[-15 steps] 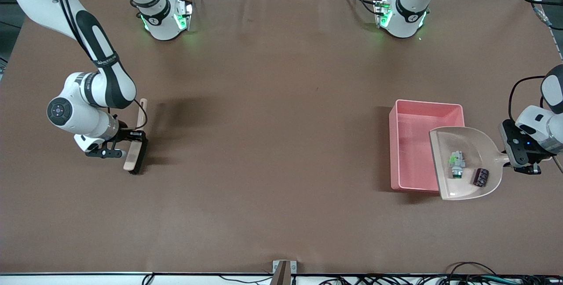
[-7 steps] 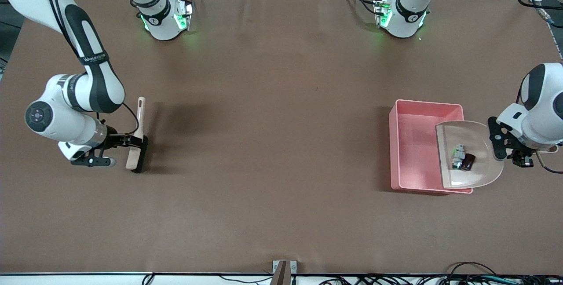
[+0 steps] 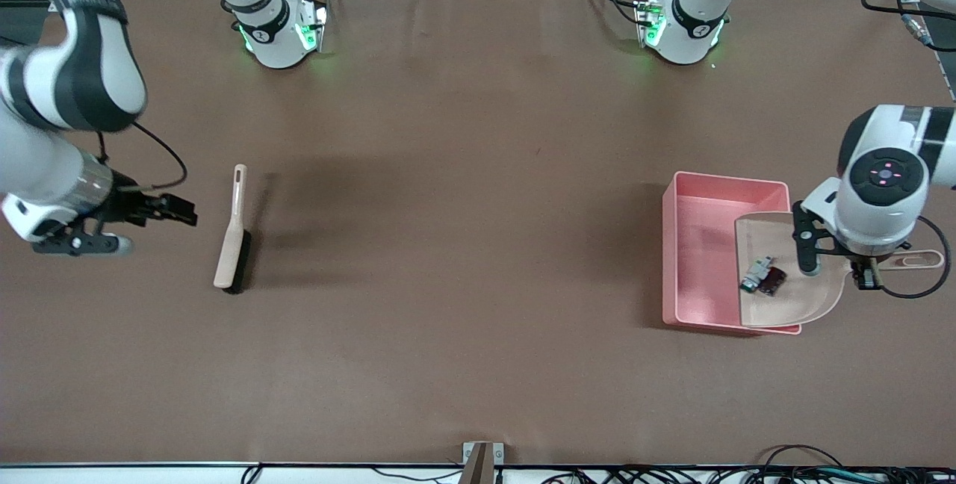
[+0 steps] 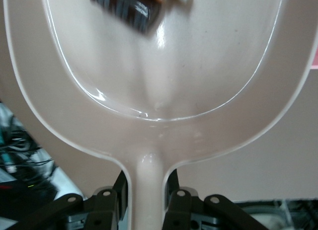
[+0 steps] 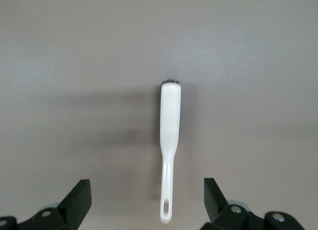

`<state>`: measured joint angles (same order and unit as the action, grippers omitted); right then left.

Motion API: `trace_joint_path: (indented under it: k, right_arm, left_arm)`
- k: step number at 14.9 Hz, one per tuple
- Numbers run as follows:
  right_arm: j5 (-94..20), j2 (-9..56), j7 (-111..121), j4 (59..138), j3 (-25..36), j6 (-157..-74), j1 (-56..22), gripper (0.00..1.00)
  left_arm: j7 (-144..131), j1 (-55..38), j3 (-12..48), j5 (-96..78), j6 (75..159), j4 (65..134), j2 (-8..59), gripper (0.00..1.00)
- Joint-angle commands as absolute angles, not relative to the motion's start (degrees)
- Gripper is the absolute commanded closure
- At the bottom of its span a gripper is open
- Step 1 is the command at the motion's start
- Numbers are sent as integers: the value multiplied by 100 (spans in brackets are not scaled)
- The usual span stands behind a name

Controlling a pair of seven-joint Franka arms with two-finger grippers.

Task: Clean e-waste and dump in bin
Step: 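Tilt the dustpan with the left gripper to dump items into the bin, then lower the dustpan onto the table beside the bin with the left gripper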

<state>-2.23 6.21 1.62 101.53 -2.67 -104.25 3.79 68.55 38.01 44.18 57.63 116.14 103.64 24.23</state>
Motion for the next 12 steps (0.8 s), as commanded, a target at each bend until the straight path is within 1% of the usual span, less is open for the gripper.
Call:
trace_joint_path:
  k: [1,2,4,6,8,9,10,12]
  right_arm:
    - [-97,562,149,9250,-272,-9277,343,0]
    - [77,589,132,8933,-272,-9038,343,0]
    - [290,571,88,8370,-264,-8974,343,0]
    - [238,545,114,8026,-220,-8817,404,0]
    - [167,545,53,7945,-246,-8562,431,0]
    - [184,536,53,7937,-290,-8561,396,0]
    - [263,536,53,7937,-290,-8569,317,0]
    - [272,519,61,7928,-272,-8622,290,0]
  left_arm:
    - [6794,3789,4684,6204,11330,10362,2241,100]
    - [6794,3684,4702,6301,11260,10328,2241,100]
    - [6794,3482,4720,6494,10979,10249,2233,100]
    - [6811,3393,4938,6513,10715,9995,2224,99]
    - [6794,3393,5377,6513,10548,9731,2215,100]
    - [6785,3340,5536,6504,10495,9477,2232,100]
    - [6716,3166,5589,6434,10407,9292,2259,100]
    - [6182,2665,5590,6146,9978,9001,2451,100]
